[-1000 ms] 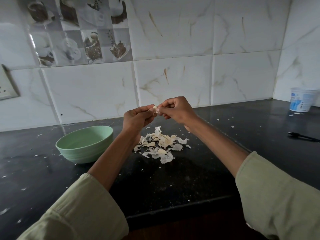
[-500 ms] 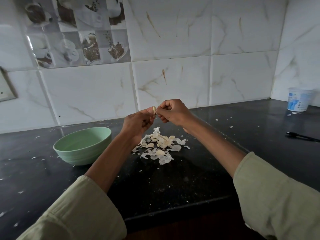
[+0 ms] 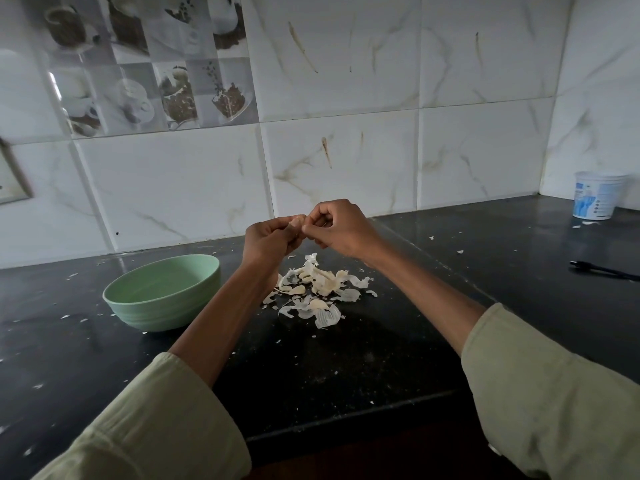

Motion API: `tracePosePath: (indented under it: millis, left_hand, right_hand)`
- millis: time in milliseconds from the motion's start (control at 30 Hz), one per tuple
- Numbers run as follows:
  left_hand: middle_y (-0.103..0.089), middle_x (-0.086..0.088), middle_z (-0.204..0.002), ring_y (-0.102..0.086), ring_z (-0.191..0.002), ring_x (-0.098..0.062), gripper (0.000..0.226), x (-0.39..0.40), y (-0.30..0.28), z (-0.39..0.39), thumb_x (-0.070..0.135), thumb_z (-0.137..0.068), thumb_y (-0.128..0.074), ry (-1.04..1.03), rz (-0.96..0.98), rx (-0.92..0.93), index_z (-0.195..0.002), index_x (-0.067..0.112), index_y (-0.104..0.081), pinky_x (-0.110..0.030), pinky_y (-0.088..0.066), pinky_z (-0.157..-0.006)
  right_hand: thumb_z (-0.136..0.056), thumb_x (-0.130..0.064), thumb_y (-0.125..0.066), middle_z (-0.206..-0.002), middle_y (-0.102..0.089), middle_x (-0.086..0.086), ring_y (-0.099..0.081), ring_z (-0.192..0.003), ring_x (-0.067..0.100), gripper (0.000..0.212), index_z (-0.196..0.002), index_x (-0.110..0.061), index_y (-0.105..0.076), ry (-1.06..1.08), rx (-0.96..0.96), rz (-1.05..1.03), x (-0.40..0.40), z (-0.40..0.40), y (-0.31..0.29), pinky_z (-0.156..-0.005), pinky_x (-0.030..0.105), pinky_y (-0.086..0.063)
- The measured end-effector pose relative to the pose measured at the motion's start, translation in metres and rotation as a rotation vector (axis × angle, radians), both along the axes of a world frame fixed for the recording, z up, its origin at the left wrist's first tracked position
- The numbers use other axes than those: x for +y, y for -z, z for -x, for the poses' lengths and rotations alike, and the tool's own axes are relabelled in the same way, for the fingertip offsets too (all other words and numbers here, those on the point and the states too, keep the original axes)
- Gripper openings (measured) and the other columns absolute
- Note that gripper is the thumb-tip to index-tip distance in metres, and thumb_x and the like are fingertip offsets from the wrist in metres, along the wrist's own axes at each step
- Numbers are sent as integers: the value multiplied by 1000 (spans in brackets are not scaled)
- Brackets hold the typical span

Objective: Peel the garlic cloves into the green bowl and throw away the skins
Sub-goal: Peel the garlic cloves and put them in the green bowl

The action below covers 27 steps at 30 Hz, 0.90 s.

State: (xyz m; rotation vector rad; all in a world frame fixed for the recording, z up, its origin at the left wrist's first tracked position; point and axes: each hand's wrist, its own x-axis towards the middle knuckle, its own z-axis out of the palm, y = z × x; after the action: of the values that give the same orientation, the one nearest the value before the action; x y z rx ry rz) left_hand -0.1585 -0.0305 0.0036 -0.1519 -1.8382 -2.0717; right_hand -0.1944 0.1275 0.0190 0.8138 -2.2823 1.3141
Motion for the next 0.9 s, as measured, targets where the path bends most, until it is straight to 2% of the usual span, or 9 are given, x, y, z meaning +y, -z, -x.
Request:
tracePosePath:
  millis: [133, 233, 333, 400, 500, 600, 767, 900]
  left_hand:
    - [-75, -11, -87, -67, -76, -11, 13, -4, 1, 1, 8, -102, -65, -64, 90, 57, -103, 9, -78, -20, -59, -81]
    - [-78, -13, -89, -68, -75, -9, 11, -6, 1, 0, 8, -100, -67, -96, 179, 98, -102, 8, -78, -25, -59, -82]
    - [-80, -13, -87, -74, -75, -10, 17, -2, -1, -2, 8, -97, -73, -132, 282, 139, -114, 5, -75, -22, -58, -74]
    - [-80, -7, -81, -76, -76, -11, 26, 0, -2, -3, 13, -94, -78, -186, 348, 165, -119, 8, -72, -20, -57, -72]
    - [-79, 0, -76, -77, -78, -10, 29, 1, -3, -5, 19, -91, -82, -261, 423, 192, -118, 11, -72, -24, -60, -78]
    - [-79, 1, -76, -76, -76, -9, 27, 3, -4, -9, 14, -91, -81, -287, 468, 215, -116, 11, -72, -26, -60, -80]
    - [-78, 3, -73, -75, -73, -5, 24, 7, -6, -13, 4, -91, -75, -319, 527, 245, -113, 12, -72, -16, -56, -73]
    - [-78, 3, -74, -75, -72, -5, 26, 9, -7, -15, -3, -90, -72, -321, 546, 261, -113, 11, -72, -14, -57, -71]
  right_hand:
    - [-88, -27, -81, -77, -74, -7, -65, -63, -3, 12, -87, -16, -76, -7, 44, -20, 3, 2, -3, -62, 17, -51]
    - [-87, -29, -82, -76, -73, -13, -64, -64, -6, 11, -85, -19, -76, 52, 123, 49, 8, 4, -6, -63, 13, -46]
    - [-86, -22, -82, -78, -74, -13, -61, -62, -8, 4, -87, -19, -79, 73, 198, 12, 9, 1, -8, -62, 8, -40]
    - [-86, -18, -81, -79, -75, -10, -62, -61, -7, 2, -88, -19, -81, 65, 211, -12, 8, -1, -8, -61, 7, -41]
    - [-85, -20, -82, -76, -75, -12, -66, -63, -2, 1, -85, -21, -81, 77, 226, -42, 8, -1, -8, -63, 10, -45]
    - [-83, -25, -85, -72, -73, -14, -65, -64, -3, 7, -85, -20, -81, 96, 236, -69, 9, -1, -9, -62, 9, -45]
    - [-81, -29, -88, -69, -70, -14, -65, -64, -3, 14, -82, -18, -80, 120, 263, -87, 8, -4, -9, -60, 8, -45]
    - [-79, -27, -89, -69, -72, -12, -68, -65, 2, 16, -79, -16, -78, 125, 252, -50, 7, -5, -7, -64, 18, -54]
